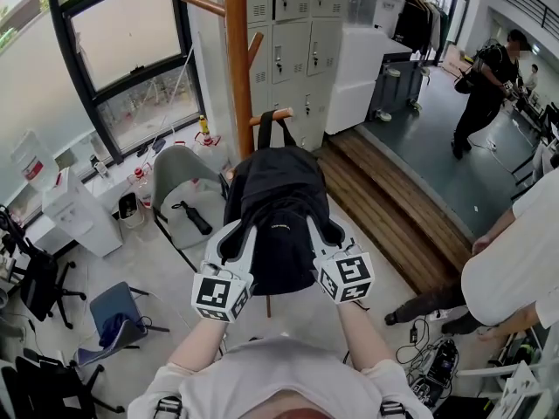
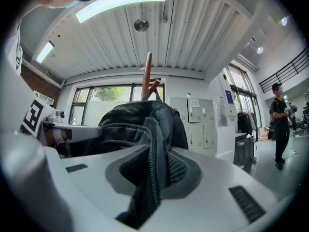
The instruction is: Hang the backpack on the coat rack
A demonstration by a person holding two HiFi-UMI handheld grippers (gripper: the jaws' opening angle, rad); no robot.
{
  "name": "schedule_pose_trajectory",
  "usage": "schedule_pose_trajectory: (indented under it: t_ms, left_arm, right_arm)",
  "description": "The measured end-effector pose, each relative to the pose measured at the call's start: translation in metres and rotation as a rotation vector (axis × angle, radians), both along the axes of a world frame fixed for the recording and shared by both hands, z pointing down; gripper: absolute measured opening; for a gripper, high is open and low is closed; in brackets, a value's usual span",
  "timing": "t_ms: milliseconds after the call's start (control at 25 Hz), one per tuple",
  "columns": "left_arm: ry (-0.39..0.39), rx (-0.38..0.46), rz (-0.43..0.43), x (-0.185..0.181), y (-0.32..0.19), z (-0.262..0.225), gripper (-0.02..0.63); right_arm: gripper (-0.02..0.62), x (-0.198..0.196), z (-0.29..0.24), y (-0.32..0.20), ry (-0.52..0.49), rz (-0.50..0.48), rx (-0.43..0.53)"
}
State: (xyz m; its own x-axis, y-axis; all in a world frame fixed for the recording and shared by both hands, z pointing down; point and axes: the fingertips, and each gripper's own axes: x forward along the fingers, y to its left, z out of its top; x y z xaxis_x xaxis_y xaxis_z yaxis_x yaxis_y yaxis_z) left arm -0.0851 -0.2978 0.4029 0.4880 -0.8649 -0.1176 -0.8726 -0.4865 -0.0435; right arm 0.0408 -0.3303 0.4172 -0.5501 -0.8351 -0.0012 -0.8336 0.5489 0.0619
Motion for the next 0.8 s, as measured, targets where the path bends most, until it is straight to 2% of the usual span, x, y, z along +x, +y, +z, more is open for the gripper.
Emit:
schedule_pose_trajectory:
  t_ms: [160,240,320,400,480,800]
  left_arm:
    - [-0.008,-0.008,-0.020,-0.003,-0.001,0.003,0.057]
    - [-0.012,-0.007,-0.021,-0.003,0.000,0.002,0.100]
    - [-0.022,-0.008,-0.016,-0.001,0.002,0.002,0.168]
    - [-0.025,-0.010,-0.011,0.001,0.004,0.002,0.203]
    - [-0.016,-0.012,-0.007,0.002,0.008,0.001,0.218]
    - [-0.011,0.013,-0.018,-0.003,0.023,-0.014,0.221]
  right_arm:
    - [0.032,0.000,0.002,0.002,0.010,0.004,-0.003]
    - [0.045,0.002,0.002,0.002,0.026,0.037,-0.003]
    - [0.094,0.007,0.002,0.001,0.036,0.079,-0.005]
    - [0.157,0.012,0.002,0.002,0.025,0.098,-0.016]
    - [0.258,0.014,0.004,0.005,0.009,0.085,-0.041]
    - [0.261,0.026,-0.003,0.027,-0.026,0.104,-0.036]
